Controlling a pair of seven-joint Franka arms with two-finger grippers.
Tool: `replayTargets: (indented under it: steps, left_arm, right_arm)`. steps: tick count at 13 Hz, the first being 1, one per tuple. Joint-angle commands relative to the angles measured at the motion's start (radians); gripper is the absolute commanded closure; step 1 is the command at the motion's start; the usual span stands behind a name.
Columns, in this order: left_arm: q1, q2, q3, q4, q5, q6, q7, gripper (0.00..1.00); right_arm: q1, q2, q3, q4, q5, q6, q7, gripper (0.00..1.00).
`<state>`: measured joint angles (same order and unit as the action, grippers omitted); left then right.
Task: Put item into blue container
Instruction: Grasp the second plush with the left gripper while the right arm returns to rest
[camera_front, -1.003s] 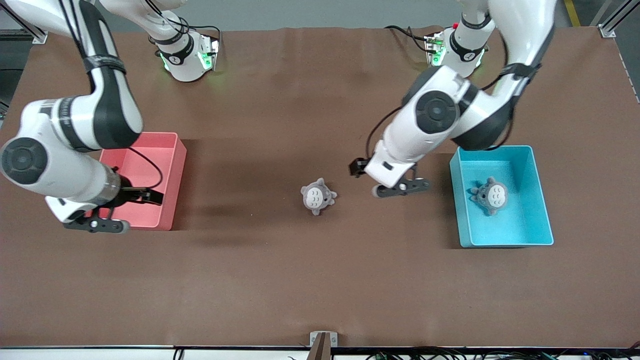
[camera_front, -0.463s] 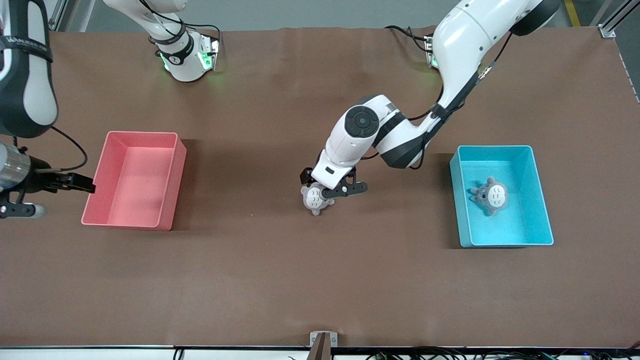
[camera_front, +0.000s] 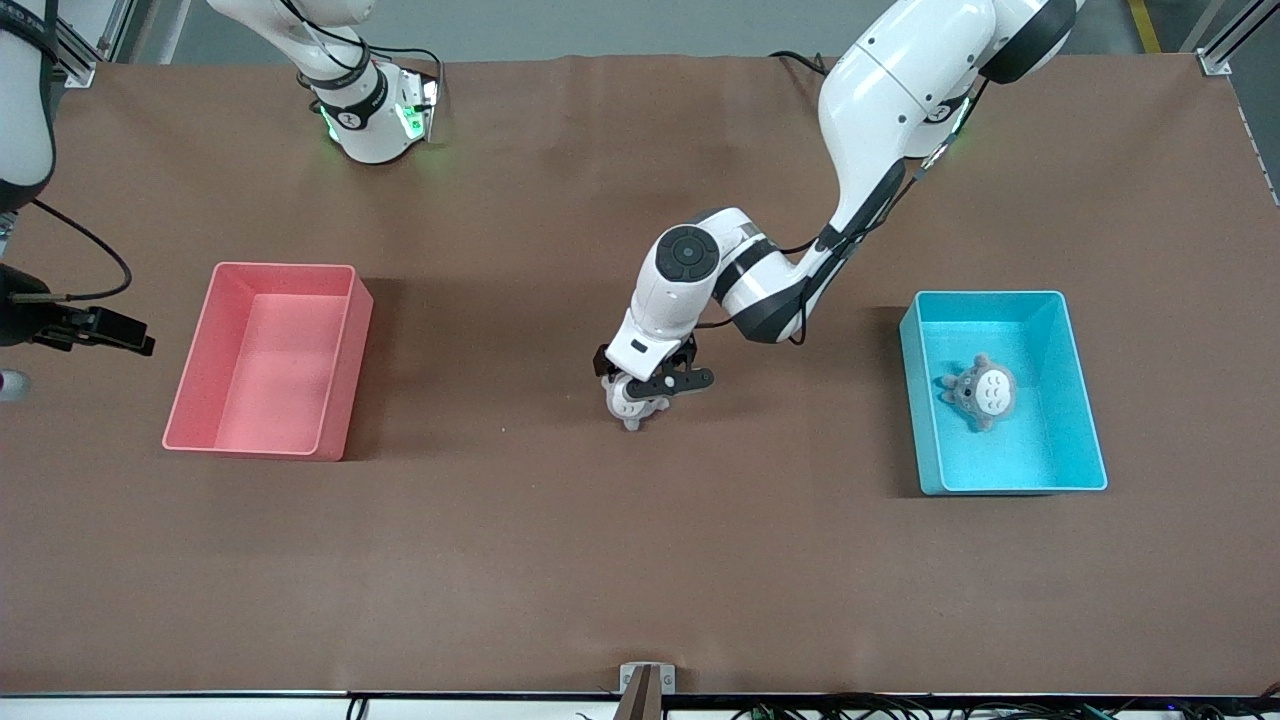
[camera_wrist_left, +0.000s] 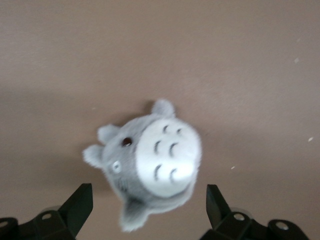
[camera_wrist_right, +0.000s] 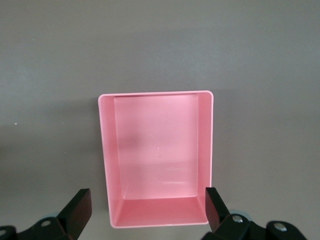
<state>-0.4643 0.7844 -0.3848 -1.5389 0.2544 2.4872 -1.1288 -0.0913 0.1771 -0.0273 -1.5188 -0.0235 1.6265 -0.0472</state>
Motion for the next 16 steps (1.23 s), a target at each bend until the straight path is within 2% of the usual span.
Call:
replayTargets:
  steps: [1, 3, 6, 8, 10, 12, 13, 14, 16]
  left_arm:
    - [-0.001, 0.039, 0.009, 0.037, 0.014, 0.065, -0.028, 0.00]
    - [-0.002, 0.061, 0.010, 0.051, 0.016, 0.067, -0.028, 0.00]
    - [-0.004, 0.081, 0.015, 0.063, 0.019, 0.067, -0.028, 0.00]
    - [-0.026, 0.091, 0.044, 0.063, 0.019, 0.067, -0.028, 0.00]
    - [-0.030, 0.099, 0.055, 0.063, 0.019, 0.067, -0.028, 0.00]
    - [-0.036, 0.108, 0.057, 0.063, 0.017, 0.067, -0.028, 0.00]
    - [-0.036, 0.110, 0.055, 0.063, 0.016, 0.067, -0.028, 0.04]
    - [-0.036, 0.110, 0.055, 0.062, 0.014, 0.067, -0.028, 0.17]
    - [-0.036, 0.110, 0.055, 0.062, 0.014, 0.067, -0.029, 0.51]
  right_arm:
    - [-0.001, 0.016, 0.009, 0.069, 0.004, -0.059, 0.020, 0.00]
    - [0.005, 0.057, 0.009, 0.068, 0.008, -0.059, 0.024, 0.00]
    - [0.028, 0.059, 0.010, 0.062, 0.008, -0.080, 0.017, 0.00]
    - [0.025, 0.058, 0.010, 0.060, 0.014, -0.074, 0.007, 0.00]
    - [0.015, 0.047, 0.007, 0.045, 0.014, -0.080, -0.058, 0.00]
    - [0.008, -0.003, 0.006, -0.013, 0.014, -0.073, -0.066, 0.00]
    - [0.008, -0.031, 0.006, -0.038, 0.014, -0.070, -0.065, 0.00]
    - [0.008, -0.054, 0.006, -0.055, 0.013, -0.071, -0.065, 0.00]
    - [0.027, -0.096, 0.003, -0.095, 0.011, -0.068, -0.060, 0.00]
